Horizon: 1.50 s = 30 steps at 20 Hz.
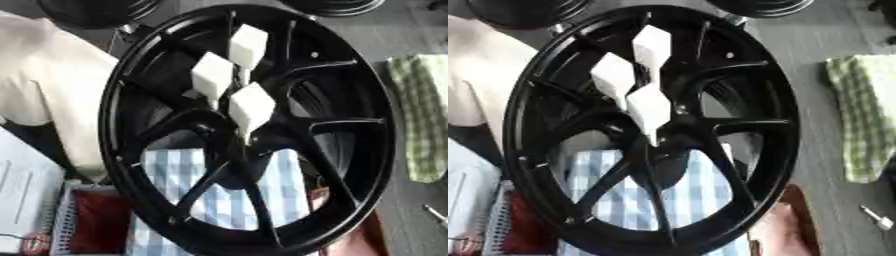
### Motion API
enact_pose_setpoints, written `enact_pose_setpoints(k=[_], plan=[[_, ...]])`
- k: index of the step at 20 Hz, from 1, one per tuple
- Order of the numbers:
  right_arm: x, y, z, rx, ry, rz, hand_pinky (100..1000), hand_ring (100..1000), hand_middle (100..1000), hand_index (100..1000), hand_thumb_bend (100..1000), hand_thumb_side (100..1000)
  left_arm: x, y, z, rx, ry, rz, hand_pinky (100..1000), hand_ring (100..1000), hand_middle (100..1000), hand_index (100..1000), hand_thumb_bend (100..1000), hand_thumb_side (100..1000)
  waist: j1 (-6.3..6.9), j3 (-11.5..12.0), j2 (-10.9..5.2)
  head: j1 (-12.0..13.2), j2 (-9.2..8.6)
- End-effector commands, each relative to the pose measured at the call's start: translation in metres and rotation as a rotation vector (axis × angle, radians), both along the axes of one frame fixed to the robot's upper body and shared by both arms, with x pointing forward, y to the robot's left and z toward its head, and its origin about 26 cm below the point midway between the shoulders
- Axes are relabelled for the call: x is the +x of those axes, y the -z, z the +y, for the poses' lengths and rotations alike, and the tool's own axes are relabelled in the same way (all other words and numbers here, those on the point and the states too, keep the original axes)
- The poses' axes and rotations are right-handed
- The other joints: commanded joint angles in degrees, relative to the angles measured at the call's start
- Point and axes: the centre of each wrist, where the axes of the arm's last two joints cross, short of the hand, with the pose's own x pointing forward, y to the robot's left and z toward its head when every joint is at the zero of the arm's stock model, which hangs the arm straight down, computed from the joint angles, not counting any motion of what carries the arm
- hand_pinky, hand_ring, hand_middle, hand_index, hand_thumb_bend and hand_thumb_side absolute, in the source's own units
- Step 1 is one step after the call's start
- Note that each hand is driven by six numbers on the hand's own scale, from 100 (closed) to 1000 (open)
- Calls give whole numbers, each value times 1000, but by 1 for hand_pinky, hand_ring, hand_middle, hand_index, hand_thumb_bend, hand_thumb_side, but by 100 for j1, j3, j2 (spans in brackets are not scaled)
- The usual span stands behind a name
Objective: Pull the pin out of the wheel hub.
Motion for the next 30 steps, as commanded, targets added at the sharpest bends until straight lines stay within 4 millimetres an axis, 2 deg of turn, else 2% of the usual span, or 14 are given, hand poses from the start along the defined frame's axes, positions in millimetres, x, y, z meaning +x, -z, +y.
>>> enact_pose_setpoints(k=[1,7,14,22,30], plan=[[-5,-15,-6,-46,21,-24,837,717,673,713,174,493,-4,-18,-2,163,8,105,794,772,732,823,424,722,30,14,-134,-13,-66],[-4,-16,-3,-60,10,-17,836,717,674,713,168,495,2,-36,-21,295,73,216,798,777,739,827,439,723,43,3,-173,-28,-118],[-1,-13,1,-67,-4,-3,836,717,674,713,165,497,18,-51,-60,358,195,211,796,776,738,824,435,722,15,-25,-227,31,-169],[3,-8,6,-66,-23,13,837,717,675,713,160,504,39,-58,-102,375,312,221,793,773,736,824,439,713,5,-71,-248,138,-225],[6,-7,11,-53,-43,17,837,717,675,713,154,507,53,-54,-129,432,396,275,800,781,748,841,470,645,28,-168,-220,275,-286]])
